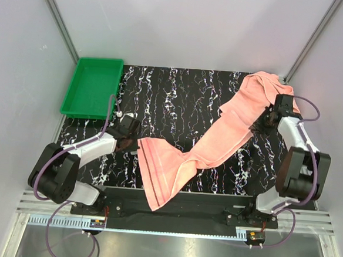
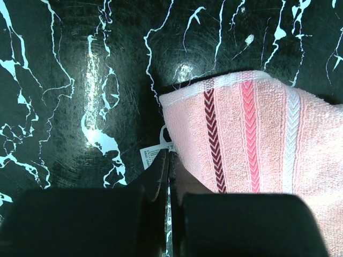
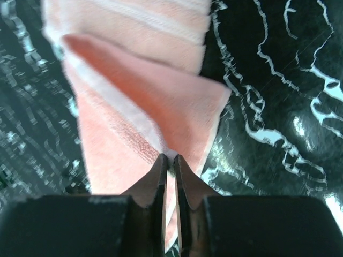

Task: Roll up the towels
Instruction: Flatten the towel

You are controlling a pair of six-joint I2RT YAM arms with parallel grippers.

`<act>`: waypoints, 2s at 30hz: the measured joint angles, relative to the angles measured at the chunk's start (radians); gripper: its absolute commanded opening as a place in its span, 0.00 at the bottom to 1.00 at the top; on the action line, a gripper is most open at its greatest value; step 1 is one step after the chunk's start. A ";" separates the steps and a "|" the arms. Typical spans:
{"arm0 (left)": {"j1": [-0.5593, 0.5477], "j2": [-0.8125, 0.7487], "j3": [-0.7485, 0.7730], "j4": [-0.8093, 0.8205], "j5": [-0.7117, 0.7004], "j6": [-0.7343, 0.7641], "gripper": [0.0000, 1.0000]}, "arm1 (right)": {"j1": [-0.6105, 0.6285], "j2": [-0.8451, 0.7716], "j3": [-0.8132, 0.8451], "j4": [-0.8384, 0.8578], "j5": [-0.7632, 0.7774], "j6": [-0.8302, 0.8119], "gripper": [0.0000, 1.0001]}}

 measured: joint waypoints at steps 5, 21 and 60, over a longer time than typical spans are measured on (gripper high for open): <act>-0.003 0.000 0.000 -0.001 -0.006 0.000 0.00 | 0.018 -0.137 0.000 -0.055 -0.048 -0.002 0.00; -0.322 -0.303 0.068 -0.165 -0.217 -0.036 0.19 | 0.033 -0.493 0.195 -0.166 -0.165 0.026 0.00; -0.264 0.151 0.092 0.040 -0.193 -0.090 0.29 | 0.033 -0.673 0.404 -0.385 -0.185 -0.008 0.00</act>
